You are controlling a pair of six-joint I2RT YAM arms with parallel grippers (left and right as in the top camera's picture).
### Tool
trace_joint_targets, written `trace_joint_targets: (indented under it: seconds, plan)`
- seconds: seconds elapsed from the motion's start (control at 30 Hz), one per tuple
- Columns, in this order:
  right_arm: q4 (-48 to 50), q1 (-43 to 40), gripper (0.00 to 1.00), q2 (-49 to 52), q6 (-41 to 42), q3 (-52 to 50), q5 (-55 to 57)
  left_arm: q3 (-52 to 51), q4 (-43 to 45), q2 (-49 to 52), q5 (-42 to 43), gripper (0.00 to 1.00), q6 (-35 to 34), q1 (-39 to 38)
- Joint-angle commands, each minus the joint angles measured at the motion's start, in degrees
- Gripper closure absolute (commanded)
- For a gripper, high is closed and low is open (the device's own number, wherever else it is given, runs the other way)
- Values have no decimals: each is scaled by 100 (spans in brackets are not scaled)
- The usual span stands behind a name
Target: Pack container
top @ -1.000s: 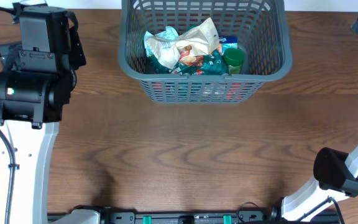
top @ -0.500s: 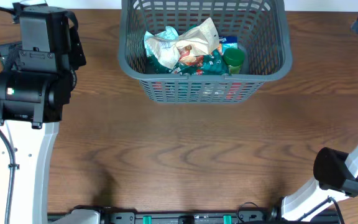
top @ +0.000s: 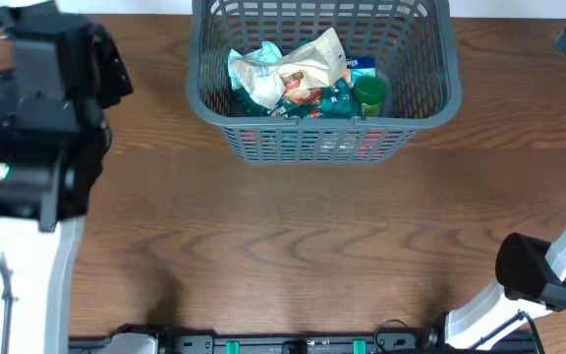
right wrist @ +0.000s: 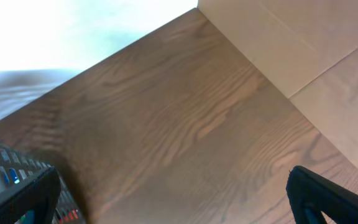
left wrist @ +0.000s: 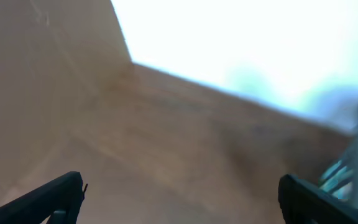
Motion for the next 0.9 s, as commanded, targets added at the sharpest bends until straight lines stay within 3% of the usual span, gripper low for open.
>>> trace_joint_targets:
  seconds: [0.0, 0.37, 0.87]
  plan:
    - [-22, -31, 1, 15, 72, -7, 22, -85, 212, -638, 122, 1, -758, 20]
    - [-22, -31, 1, 15, 74, -7, 22, -1088, 492, -2146, 122, 1, -1097, 20]
    - [-22, -31, 1, 15, 72, -7, 22, -3482, 1080, -3523, 323, 1, -2949, 20]
